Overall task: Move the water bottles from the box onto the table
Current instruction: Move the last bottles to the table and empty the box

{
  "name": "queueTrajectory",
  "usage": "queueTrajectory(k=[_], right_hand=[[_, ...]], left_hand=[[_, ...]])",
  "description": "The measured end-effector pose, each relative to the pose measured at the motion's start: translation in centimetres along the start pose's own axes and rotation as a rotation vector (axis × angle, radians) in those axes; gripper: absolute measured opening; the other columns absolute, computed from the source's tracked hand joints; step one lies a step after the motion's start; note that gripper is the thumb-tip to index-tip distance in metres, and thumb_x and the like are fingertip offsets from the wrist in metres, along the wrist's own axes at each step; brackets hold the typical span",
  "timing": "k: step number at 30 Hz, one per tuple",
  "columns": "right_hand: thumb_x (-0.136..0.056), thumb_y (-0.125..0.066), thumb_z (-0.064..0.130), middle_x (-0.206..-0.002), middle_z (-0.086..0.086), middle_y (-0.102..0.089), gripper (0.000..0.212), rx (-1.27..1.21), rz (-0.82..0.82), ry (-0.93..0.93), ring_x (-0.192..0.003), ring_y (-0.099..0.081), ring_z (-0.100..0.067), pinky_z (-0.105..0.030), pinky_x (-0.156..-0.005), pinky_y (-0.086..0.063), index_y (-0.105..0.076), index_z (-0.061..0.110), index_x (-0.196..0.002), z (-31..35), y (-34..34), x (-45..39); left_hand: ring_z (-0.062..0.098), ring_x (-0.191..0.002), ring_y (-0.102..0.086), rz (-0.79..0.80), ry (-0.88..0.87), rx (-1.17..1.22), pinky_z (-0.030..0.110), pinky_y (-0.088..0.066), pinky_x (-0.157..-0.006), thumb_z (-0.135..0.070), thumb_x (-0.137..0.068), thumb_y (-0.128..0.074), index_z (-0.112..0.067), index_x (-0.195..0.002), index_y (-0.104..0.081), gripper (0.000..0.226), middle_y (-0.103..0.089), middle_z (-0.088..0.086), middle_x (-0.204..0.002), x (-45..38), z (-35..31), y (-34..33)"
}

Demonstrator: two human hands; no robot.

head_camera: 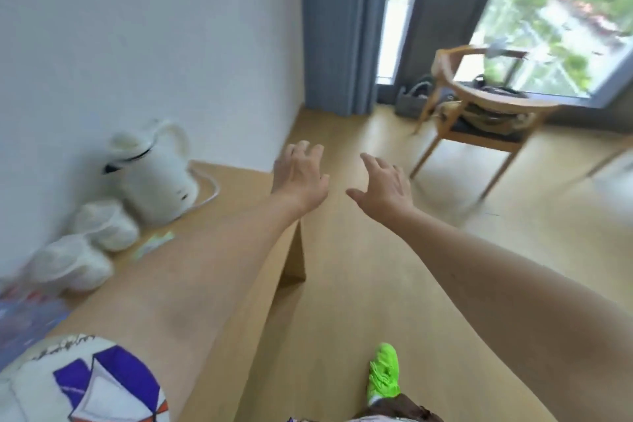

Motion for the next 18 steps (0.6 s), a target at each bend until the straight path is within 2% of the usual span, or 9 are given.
queueTrajectory(k=[8, 10, 14, 18], right_hand=[[-0.086, -0.070, 0.051, -0.153, -0.006, -0.041, 0.080, 0.047, -0.179, -0.338, -0.136, -0.038, -0.032, -0.045, -0.108, -0.037, -0.032, 0.030, -0.153, -21.0, 10.3, -4.3], [-0.086, -0.070, 0.052, -0.155, -0.008, -0.039, 0.081, 0.074, -0.184, -0.398, -0.137, -0.036, -0.033, -0.046, -0.109, -0.038, -0.031, 0.030, -0.153, -25.8, 12.9, -4.9], [-0.086, -0.069, 0.054, -0.154, -0.009, -0.039, 0.082, 0.101, -0.217, -0.547, -0.137, -0.036, -0.033, -0.045, -0.108, -0.038, -0.031, 0.029, -0.153, -33.9, 18.0, -5.7], [-0.086, -0.068, 0.055, -0.153, -0.009, -0.040, 0.081, 0.103, -0.262, -0.685, -0.135, -0.038, -0.032, -0.043, -0.106, -0.038, -0.030, 0.030, -0.153, -40.9, 21.6, -6.6]], left_hand=[[0.029, -0.136, -0.040, 0.037, -0.383, 0.066, 0.044, -0.037, -0.109, -0.037, -0.091, -0.064, -0.020, -0.141, -0.051, 0.055, -0.048, 0.008, -0.147, -12.3, -24.0, -6.2], [0.029, -0.135, -0.042, 0.049, -0.433, 0.093, 0.045, -0.039, -0.109, -0.039, -0.090, -0.066, -0.021, -0.139, -0.052, 0.054, -0.050, 0.008, -0.145, -14.5, -29.7, -7.8], [0.029, -0.141, -0.037, 0.118, -0.534, 0.149, 0.047, -0.036, -0.115, -0.039, -0.091, -0.065, -0.021, -0.148, -0.045, 0.063, -0.044, 0.008, -0.152, -18.2, -39.5, -10.3], [0.029, -0.137, -0.039, 0.152, -0.597, 0.241, 0.046, -0.038, -0.110, -0.038, -0.092, -0.064, -0.019, -0.148, -0.045, 0.063, -0.047, 0.007, -0.148, -22.0, -48.0, -12.4]])
Point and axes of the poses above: each hand's wrist, its own x-axis away from the middle knuckle, its own y-axis out of the back of the hand, z = x × y, the point moved 1 cm from there along -x, towards the middle knuckle
